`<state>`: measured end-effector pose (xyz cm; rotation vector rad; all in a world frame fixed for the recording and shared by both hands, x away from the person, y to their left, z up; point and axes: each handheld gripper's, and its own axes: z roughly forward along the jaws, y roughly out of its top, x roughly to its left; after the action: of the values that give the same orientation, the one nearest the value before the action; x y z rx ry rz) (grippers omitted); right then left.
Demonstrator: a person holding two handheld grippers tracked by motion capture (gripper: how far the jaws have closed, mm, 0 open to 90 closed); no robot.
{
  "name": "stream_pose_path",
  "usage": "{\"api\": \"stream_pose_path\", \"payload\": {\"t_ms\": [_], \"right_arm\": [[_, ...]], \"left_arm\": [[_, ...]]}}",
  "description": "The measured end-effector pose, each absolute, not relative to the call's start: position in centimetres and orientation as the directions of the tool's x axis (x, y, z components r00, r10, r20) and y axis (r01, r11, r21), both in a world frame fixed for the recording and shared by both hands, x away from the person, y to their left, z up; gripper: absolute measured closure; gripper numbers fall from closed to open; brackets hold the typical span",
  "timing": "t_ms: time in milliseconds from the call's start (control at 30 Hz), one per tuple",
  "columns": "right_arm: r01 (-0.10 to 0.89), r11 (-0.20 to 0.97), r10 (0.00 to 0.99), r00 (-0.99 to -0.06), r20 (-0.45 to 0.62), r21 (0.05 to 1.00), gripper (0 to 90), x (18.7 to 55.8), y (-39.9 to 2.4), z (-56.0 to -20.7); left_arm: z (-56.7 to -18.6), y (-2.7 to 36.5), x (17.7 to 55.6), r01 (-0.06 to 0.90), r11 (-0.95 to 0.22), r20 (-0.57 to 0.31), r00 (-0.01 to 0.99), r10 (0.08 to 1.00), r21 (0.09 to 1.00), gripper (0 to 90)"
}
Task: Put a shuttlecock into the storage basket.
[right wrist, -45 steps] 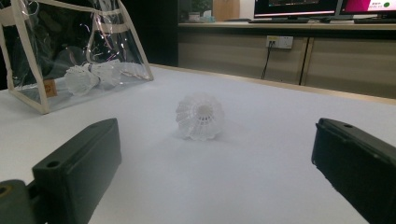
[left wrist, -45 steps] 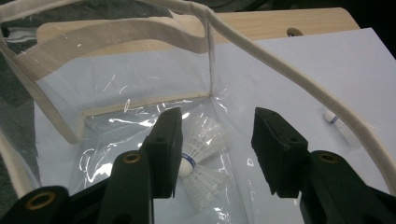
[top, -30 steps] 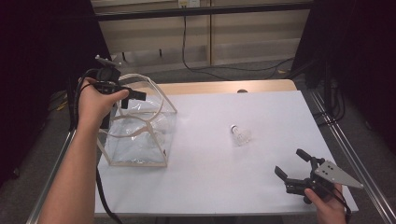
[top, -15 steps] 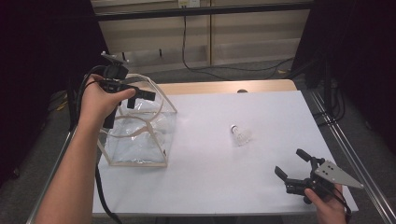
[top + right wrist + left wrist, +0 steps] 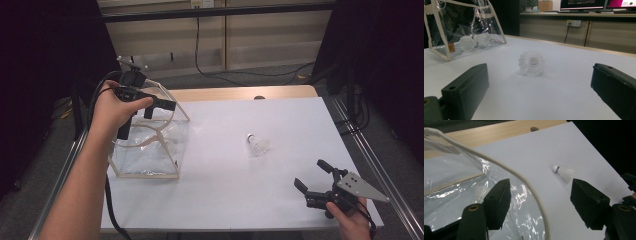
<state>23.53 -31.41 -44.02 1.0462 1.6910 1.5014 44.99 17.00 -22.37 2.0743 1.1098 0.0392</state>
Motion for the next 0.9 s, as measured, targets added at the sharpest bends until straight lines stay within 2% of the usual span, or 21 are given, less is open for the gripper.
{"api": "stream_pose_path", "payload": {"t_ms": [900], "right_arm": [[0.145, 0.029, 0.876, -0.48, 0.045, 0.989, 1.2, 23.5, -31.4, -44.0]], "left_arm": [[-22.7, 12.6, 43.6, 0.625, -0.406, -0.283, 0.716, 0.638, 0.666, 15.1]]}}
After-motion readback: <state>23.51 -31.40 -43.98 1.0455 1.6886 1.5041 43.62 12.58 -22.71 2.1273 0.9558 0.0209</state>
